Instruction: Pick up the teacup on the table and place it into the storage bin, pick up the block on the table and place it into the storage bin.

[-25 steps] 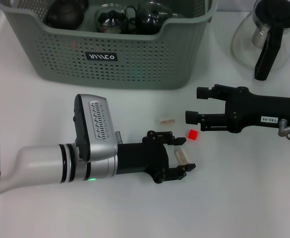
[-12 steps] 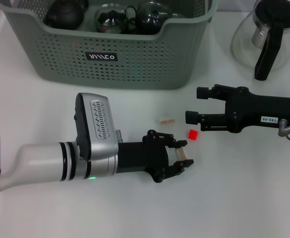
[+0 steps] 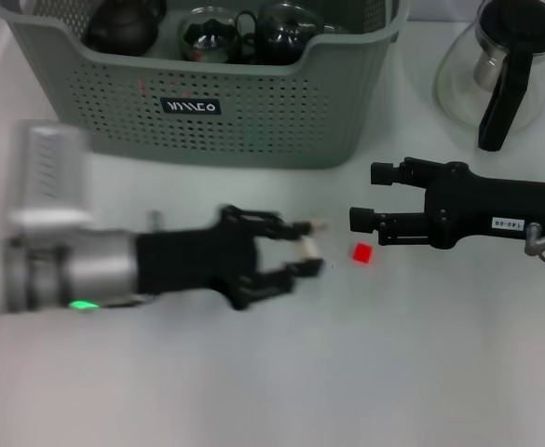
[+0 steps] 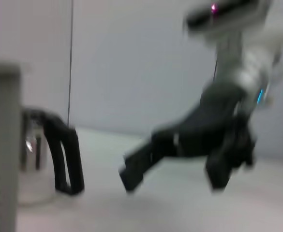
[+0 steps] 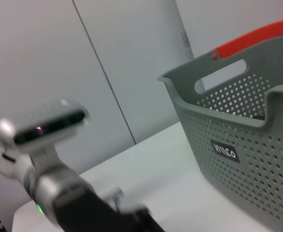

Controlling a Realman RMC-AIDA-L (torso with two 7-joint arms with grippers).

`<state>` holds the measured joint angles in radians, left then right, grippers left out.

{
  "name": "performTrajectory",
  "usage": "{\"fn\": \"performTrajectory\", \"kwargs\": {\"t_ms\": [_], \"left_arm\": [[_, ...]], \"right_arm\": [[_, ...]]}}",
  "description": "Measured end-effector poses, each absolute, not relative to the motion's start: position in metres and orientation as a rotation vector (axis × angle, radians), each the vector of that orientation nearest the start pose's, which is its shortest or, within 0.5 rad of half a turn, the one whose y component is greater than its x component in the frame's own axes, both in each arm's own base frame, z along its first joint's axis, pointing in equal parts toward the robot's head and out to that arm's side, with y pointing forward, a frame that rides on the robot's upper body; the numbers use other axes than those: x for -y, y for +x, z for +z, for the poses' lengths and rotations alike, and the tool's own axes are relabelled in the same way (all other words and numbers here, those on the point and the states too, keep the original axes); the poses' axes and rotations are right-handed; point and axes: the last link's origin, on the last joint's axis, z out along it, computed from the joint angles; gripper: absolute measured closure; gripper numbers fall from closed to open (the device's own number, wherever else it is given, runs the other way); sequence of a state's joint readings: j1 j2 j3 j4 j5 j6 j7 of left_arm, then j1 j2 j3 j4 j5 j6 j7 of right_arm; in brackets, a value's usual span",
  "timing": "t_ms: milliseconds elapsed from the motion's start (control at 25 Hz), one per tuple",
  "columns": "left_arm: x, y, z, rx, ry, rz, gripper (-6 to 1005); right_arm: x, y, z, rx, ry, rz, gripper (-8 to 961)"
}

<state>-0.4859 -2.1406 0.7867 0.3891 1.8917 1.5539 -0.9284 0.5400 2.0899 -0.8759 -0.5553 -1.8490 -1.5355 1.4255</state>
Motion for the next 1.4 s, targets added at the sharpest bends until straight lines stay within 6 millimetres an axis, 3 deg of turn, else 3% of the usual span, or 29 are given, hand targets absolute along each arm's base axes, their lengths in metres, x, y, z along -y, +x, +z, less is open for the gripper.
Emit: {"fn": "performTrajectory", "kwargs": {"t_ms": [200, 360, 400, 440, 640, 800, 960, 1200, 1320, 1400], "left_arm": [[-0.271, -0.264, -0.005, 0.326, -2.711, -1.061, 601], [-0.281, -0.251, 0.046, 0.259, -2.63, -1.209, 600], [-0.281, -0.251, 0.046, 0.259, -2.63, -1.209, 600], [-0.302, -0.239, 0.068, 0.294, -2.591, -1.237, 599], [-0.374, -0.212, 0.105, 0.614, -2.486, -1.167, 598], [-0.424, -0.2, 0.11, 0.804, -2.441, -0.885, 598], [-0.458, -0.198, 0.092, 0.903, -2.343, -0.564, 597], [-0.473, -0.201, 0.045, 0.848, -2.257, -0.259, 596], [-0.471, -0.196, 0.045, 0.849, -2.242, -0.29, 595], [-0.467, -0.194, 0.053, 0.869, -2.228, -0.368, 529]], "right_arm": [[-0.32, 0.242, -0.035, -0.737, -2.816, 0.818, 7], [-0.32, 0.241, -0.036, -0.736, -2.817, 0.821, 7], [-0.32, 0.241, -0.036, -0.735, -2.818, 0.822, 7], [-0.321, 0.24, -0.036, -0.731, -2.82, 0.822, 7], [-0.321, 0.237, -0.037, -0.723, -2.83, 0.821, 7], [-0.32, 0.238, -0.038, -0.729, -2.829, 0.821, 7], [-0.321, 0.238, -0.037, -0.729, -2.822, 0.823, 6], [-0.323, 0.236, -0.038, -0.717, -2.827, 0.818, 6], [-0.324, 0.236, -0.037, -0.716, -2.822, 0.822, 6], [-0.324, 0.236, -0.037, -0.716, -2.821, 0.824, 6]]}}
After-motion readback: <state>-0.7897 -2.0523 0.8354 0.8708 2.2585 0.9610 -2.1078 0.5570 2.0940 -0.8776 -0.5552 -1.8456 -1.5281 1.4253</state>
